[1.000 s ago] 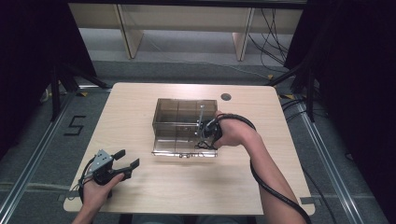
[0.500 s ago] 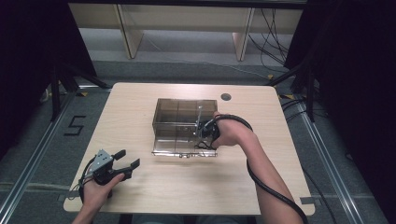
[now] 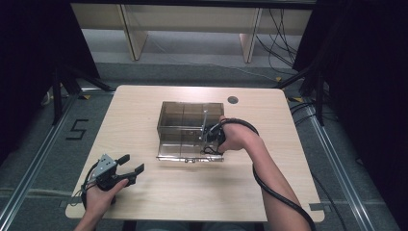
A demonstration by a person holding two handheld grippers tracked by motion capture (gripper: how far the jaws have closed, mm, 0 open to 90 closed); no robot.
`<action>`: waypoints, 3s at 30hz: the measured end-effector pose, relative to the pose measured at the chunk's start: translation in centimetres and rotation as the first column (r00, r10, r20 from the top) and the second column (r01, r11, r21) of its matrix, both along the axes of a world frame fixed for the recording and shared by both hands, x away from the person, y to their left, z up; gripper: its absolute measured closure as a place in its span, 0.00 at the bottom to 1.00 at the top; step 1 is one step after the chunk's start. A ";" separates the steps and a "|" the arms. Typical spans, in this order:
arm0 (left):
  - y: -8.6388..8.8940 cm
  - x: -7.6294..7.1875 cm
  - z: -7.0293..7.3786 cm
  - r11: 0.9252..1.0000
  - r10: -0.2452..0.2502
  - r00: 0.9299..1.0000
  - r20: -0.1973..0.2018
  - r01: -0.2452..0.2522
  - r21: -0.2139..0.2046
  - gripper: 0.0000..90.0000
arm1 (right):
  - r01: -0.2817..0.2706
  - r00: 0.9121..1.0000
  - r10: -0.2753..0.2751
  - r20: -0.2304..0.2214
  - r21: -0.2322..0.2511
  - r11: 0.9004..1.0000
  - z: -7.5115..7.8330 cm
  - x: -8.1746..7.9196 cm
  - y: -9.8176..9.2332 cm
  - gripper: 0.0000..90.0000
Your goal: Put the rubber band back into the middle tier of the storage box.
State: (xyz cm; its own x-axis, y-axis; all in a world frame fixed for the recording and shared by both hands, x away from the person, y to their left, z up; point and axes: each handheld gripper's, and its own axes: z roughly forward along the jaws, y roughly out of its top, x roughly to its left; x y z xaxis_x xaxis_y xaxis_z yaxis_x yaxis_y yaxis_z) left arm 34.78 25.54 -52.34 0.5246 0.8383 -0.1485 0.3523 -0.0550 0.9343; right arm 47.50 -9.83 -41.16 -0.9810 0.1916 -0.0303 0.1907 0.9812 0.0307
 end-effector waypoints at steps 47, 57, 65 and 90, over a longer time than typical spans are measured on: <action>0.0 0.0 0.0 1.000 0.001 1.000 0.001 -0.001 0.002 0.27 | 0.008 1.000 -0.008 0.018 0.013 1.000 0.3 -0.4 0.6 0.66; 0.0 0.0 0.0 1.000 -0.004 1.000 0.001 0.004 0.007 0.27 | 0.012 0.999 -0.012 0.036 0.010 1.000 1.0 -1.7 -0.1 0.61; -0.1 0.1 0.0 1.000 -0.003 1.000 0.000 0.003 0.005 0.26 | 0.008 1.000 -0.009 0.028 0.034 0.999 1.0 -2.9 -0.6 0.60; 0.0 0.0 0.0 1.000 -0.001 1.000 0.002 0.001 0.001 0.26 | 0.067 0.997 -0.068 0.025 0.032 0.997 -0.7 -5.6 -4.0 0.60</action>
State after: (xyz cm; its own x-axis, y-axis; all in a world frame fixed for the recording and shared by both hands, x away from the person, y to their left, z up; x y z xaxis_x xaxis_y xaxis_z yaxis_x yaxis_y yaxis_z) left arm 34.80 25.51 -52.34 0.5261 0.8376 -0.1470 0.3506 -0.0562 0.9348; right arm 41.87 -13.82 -41.83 -0.9647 0.2589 -0.0484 0.2555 0.9645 0.0669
